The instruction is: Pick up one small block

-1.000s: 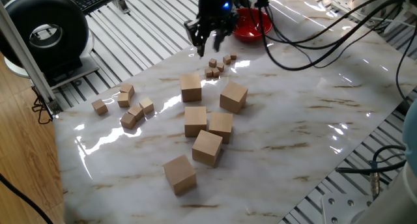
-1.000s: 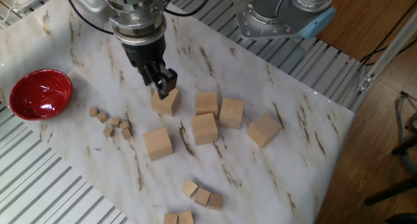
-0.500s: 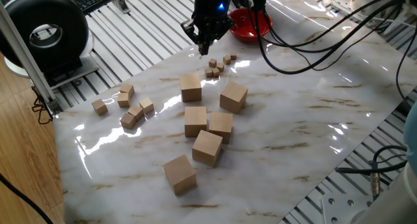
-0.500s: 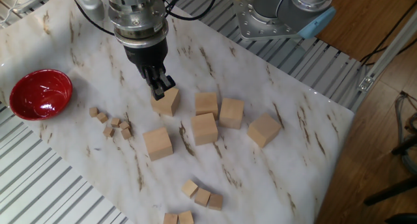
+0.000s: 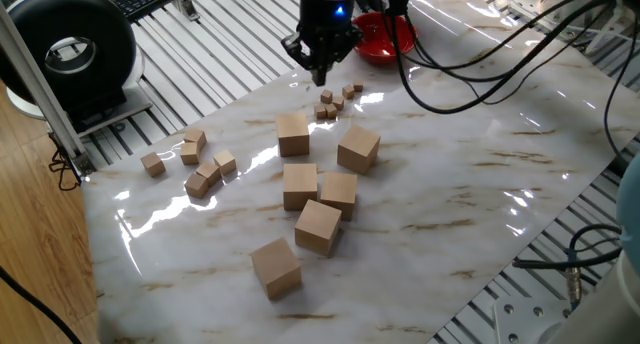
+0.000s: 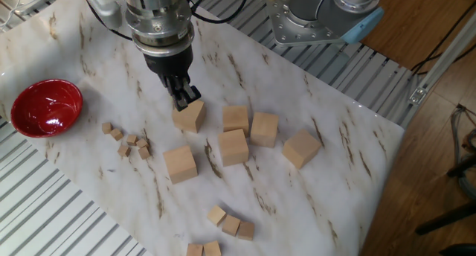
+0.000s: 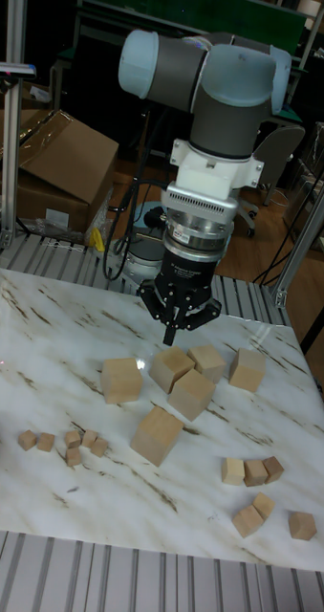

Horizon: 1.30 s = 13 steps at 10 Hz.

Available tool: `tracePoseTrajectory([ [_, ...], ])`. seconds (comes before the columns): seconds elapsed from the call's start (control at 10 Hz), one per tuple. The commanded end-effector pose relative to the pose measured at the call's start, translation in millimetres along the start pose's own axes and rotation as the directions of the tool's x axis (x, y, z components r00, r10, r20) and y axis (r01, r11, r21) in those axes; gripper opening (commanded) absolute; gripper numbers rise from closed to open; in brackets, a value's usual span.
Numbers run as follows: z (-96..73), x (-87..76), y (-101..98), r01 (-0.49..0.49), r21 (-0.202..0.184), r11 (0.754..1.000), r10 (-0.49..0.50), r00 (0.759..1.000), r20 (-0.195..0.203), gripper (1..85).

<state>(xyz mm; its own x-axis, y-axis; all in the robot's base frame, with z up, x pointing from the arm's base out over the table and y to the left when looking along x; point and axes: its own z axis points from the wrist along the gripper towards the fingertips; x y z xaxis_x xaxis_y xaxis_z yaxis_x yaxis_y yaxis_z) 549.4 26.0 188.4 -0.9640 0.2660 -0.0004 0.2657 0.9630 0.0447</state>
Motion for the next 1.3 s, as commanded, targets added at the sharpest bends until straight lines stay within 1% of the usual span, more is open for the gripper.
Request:
tracePoseTrajectory([
  [0.0,-3.9,14.5,-21.4,0.053,0.087,0.995,-0.048,0.997,-0.059,1.0],
  [0.1,-4.7,16.7,-24.1,0.066,0.096,0.993,-0.059,0.996,-0.069,1.0],
  [0.2,-6.4,21.0,-29.0,0.078,0.111,0.991,-0.068,0.994,-0.087,1.0],
  [0.3,-8.3,21.3,-36.4,0.114,0.135,0.984,-0.101,0.99,-0.095,1.0],
  [0.4,-8.5,11.1,-43.9,0.182,0.161,0.97,-0.173,0.982,-0.071,1.0],
  [0.5,-8.0,-1.6,-50.6,0.217,0.193,0.957,-0.214,0.976,-0.039,1.0],
  [0.6,-5.9,-4.6,-44.1,0.211,0.169,0.963,-0.21,0.977,-0.024,1.0],
  [0.7,-4.6,-10.2,-42.8,0.256,0.16,0.953,-0.258,0.966,-0.01,1.0],
  [0.8,-3.9,-23.9,-48.4,0.436,0.189,0.88,-0.445,0.896,0.004,1.0],
  [0.9,-7.1,-28.3,-57.2,0.593,0.227,0.773,-0.6,0.799,-0.045,1.0],
  [1.0,-6.1,-18.5,-42.9,0.641,0.17,0.748,-0.64,0.765,-0.069,1.0],
  [1.1,-5.1,-10.0,-31.2,0.653,0.119,0.748,-0.649,0.757,-0.078,1.0],
  [1.2,-5.1,-8.2,-32.9,0.65,0.119,0.751,-0.644,0.76,-0.089,1.0],
])
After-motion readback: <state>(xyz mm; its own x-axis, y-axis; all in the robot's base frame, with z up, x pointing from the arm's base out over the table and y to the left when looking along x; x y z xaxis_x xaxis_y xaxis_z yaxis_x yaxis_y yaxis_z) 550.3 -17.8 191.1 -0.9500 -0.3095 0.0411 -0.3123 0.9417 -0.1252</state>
